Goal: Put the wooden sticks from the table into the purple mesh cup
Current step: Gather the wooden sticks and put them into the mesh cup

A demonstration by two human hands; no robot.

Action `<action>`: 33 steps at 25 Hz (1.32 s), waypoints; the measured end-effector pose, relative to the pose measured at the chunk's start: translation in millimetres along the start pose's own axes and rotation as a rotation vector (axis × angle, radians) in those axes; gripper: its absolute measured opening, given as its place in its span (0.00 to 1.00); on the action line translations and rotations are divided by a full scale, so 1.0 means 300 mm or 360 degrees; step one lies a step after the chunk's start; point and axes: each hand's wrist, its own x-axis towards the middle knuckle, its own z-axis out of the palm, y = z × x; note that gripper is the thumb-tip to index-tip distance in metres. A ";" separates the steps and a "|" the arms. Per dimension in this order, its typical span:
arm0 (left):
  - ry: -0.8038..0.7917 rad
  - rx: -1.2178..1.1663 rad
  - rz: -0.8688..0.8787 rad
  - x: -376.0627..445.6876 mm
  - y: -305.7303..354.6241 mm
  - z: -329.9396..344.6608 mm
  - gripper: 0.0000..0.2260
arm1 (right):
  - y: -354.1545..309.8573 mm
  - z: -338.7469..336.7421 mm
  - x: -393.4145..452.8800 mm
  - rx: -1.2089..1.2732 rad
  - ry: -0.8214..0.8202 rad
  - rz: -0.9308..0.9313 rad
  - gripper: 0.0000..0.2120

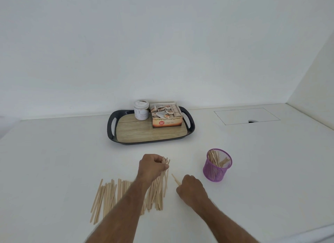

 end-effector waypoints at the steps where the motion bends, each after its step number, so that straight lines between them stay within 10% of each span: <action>1: 0.0003 -0.0017 0.0014 -0.002 0.004 0.004 0.09 | 0.003 -0.005 0.000 0.0003 -0.0006 -0.0012 0.09; 14: -0.0146 -0.0410 0.0187 -0.021 0.169 0.157 0.04 | 0.040 -0.386 -0.026 0.1071 0.0570 -0.0192 0.01; 26: -0.0157 -0.0470 0.0528 -0.040 0.366 0.429 0.10 | 0.236 -0.517 0.024 0.0723 0.1045 -0.0303 0.12; 33: -0.0093 -0.0285 0.0471 -0.013 0.304 0.495 0.13 | 0.276 -0.455 0.047 0.0657 0.0881 -0.0271 0.07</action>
